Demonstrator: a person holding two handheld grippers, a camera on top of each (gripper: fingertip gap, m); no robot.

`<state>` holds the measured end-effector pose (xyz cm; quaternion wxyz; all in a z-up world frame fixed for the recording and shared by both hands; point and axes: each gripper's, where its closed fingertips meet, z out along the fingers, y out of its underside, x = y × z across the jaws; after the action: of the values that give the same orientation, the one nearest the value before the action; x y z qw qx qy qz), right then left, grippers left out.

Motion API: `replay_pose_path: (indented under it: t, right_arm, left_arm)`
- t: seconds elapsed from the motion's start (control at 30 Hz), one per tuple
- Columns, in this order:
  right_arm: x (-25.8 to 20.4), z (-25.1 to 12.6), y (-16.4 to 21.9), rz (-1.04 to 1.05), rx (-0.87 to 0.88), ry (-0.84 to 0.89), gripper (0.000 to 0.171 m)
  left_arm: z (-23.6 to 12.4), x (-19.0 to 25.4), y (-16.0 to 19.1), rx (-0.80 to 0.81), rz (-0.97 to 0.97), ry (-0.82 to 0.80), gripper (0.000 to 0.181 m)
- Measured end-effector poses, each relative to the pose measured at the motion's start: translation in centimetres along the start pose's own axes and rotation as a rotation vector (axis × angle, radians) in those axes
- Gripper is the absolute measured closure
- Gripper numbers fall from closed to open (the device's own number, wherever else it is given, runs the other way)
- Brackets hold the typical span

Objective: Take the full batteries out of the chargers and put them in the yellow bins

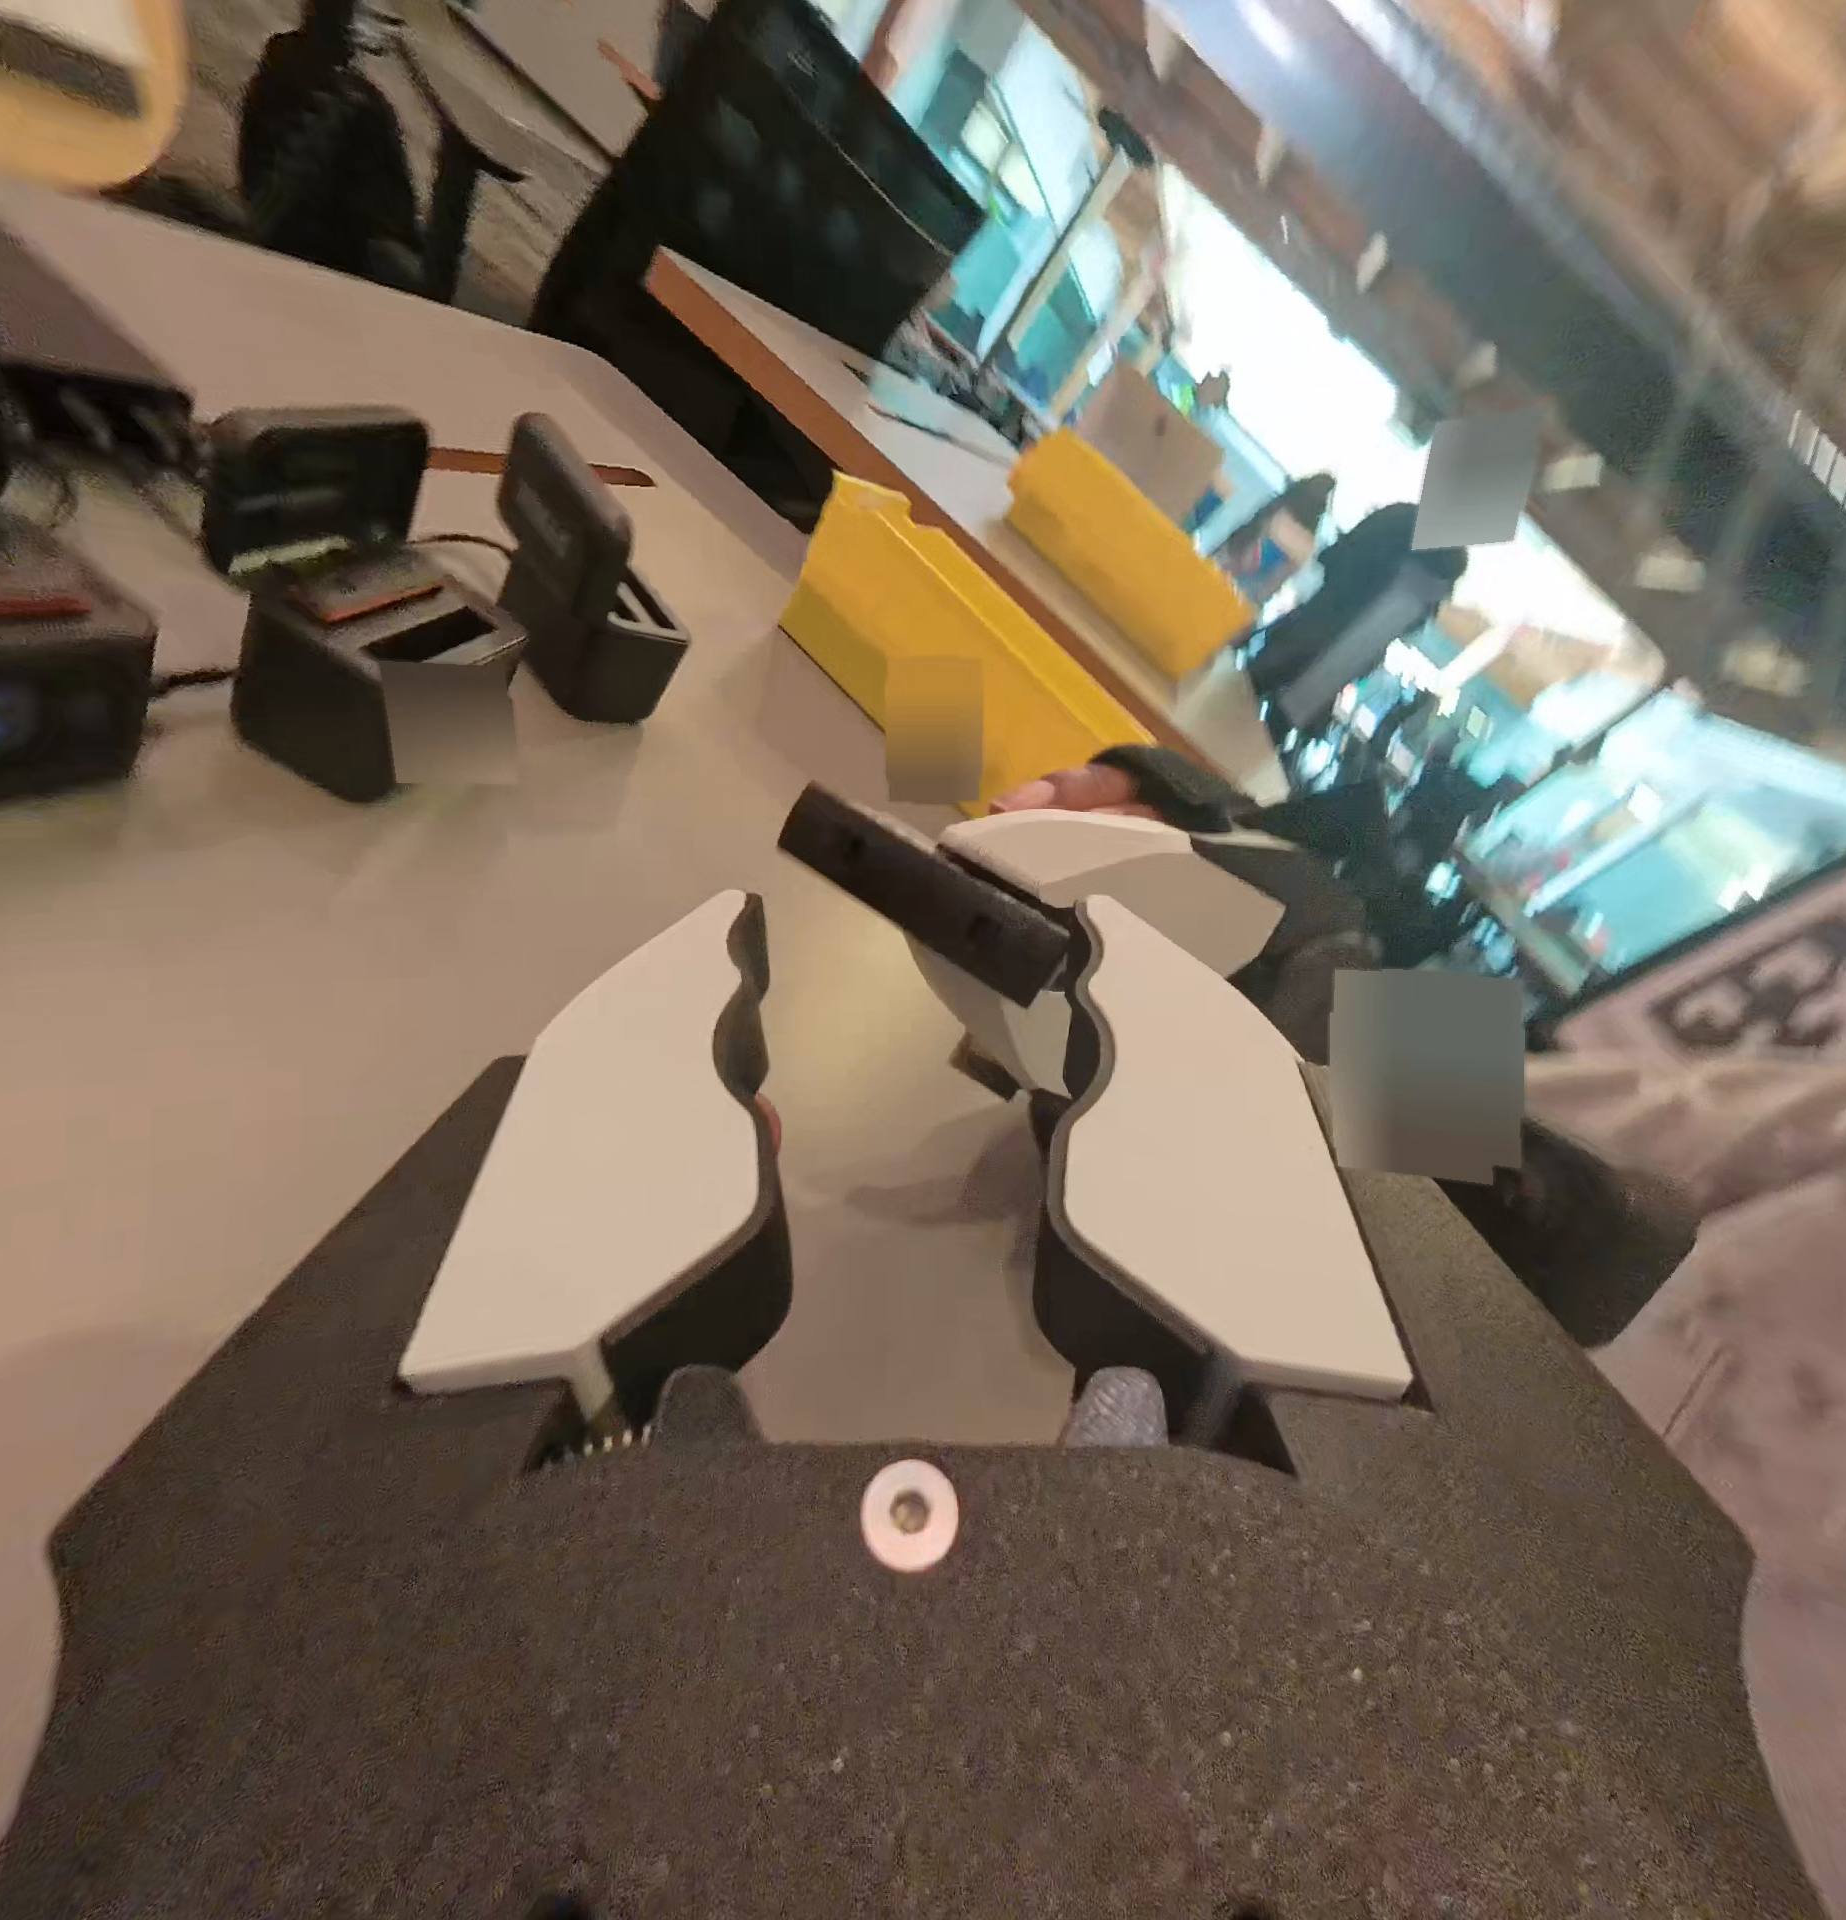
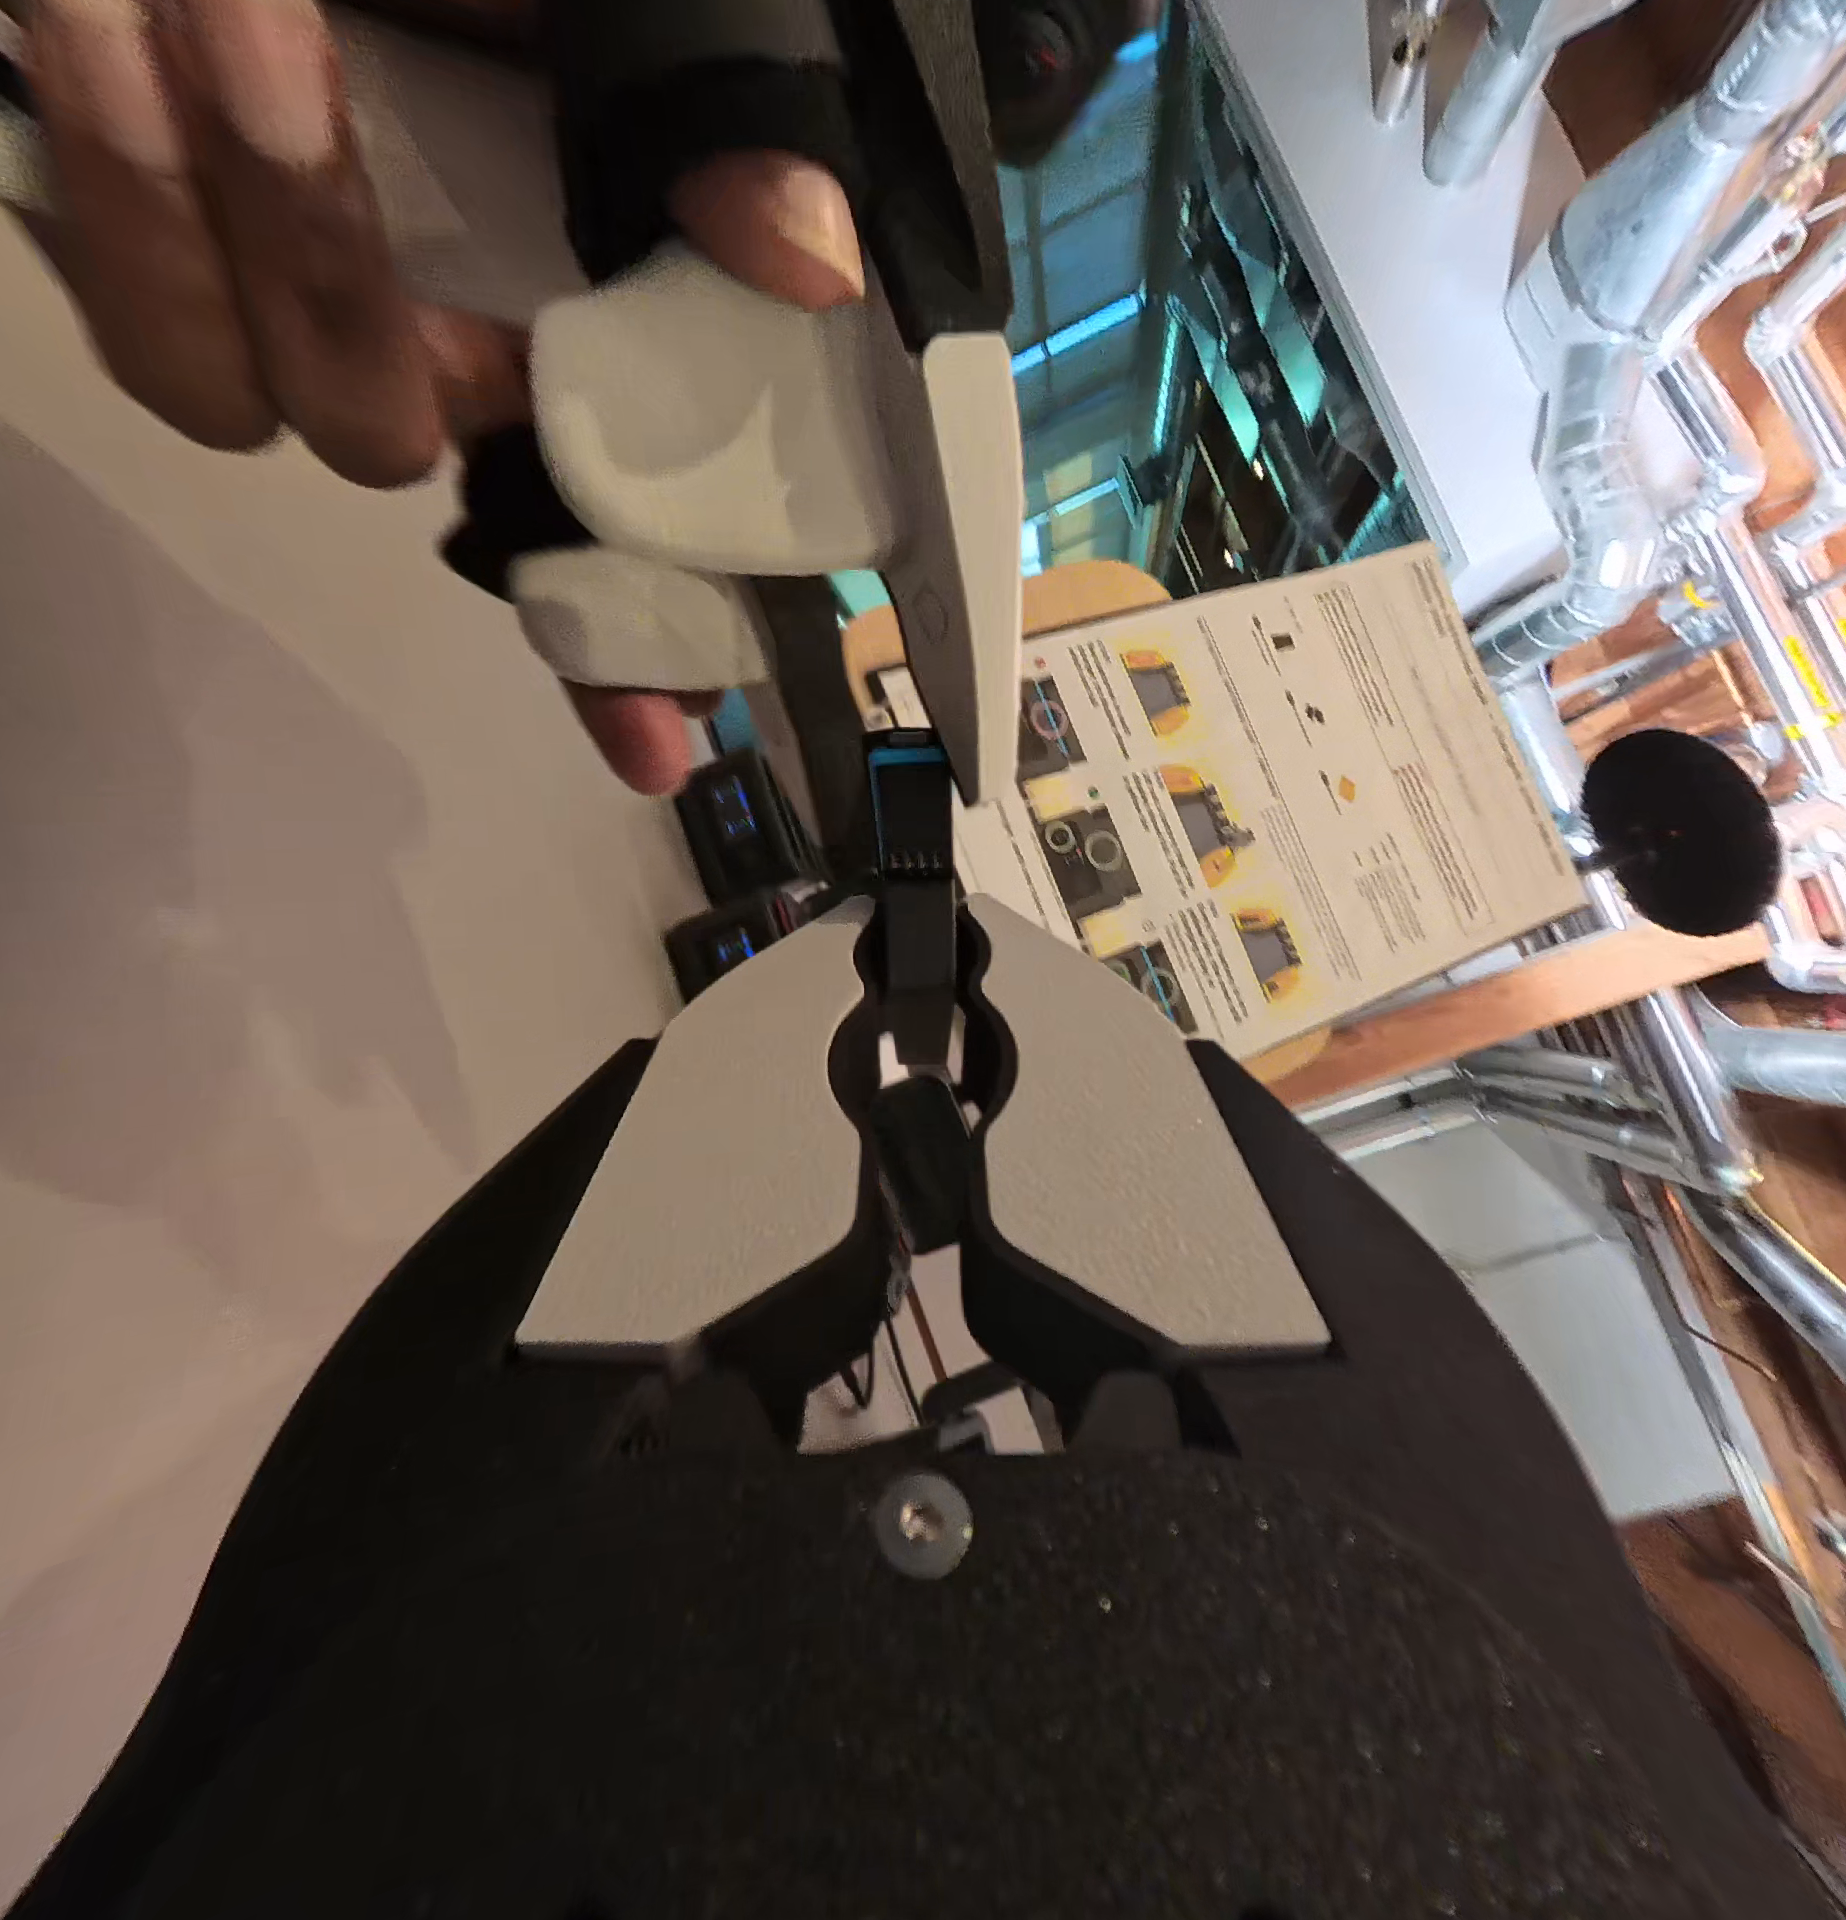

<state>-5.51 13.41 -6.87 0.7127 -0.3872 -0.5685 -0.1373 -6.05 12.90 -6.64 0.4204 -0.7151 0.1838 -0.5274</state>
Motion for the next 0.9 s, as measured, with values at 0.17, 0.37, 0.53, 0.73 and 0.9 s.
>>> replay_pose_path:
  t: [0.17, 0.37, 0.53, 0.73, 0.9]
  right_arm:
    - [0.1, 0.7, 1.7, -0.052, -0.089, 0.045, 0.161]
    - [-1.0, 1.3, 2.6, -0.099, -0.144, 0.046, 0.162]
    - [-2.0, 1.3, 2.8, -0.011, -0.145, -0.048, 0.146]
    - [-2.4, -0.3, -0.8, 0.23, 0.052, -0.304, 0.138]
    - [-1.4, -1.1, 0.1, 0.403, 0.031, -0.522, 0.138]
  left_arm:
    - [1.0, -0.6, 0.8, 0.103, -0.249, -0.051, 0.138]
    - [2.1, -1.4, 0.9, 0.179, -0.362, -0.1, 0.158]
    - [2.1, -2.2, 0.6, 0.187, -0.337, -0.083, 0.165]
    - [0.3, -2.6, 1.1, 0.054, 0.046, -0.051, 0.166]
    - [-0.3, -2.8, 4.4, -0.224, 0.599, -0.156, 0.167]
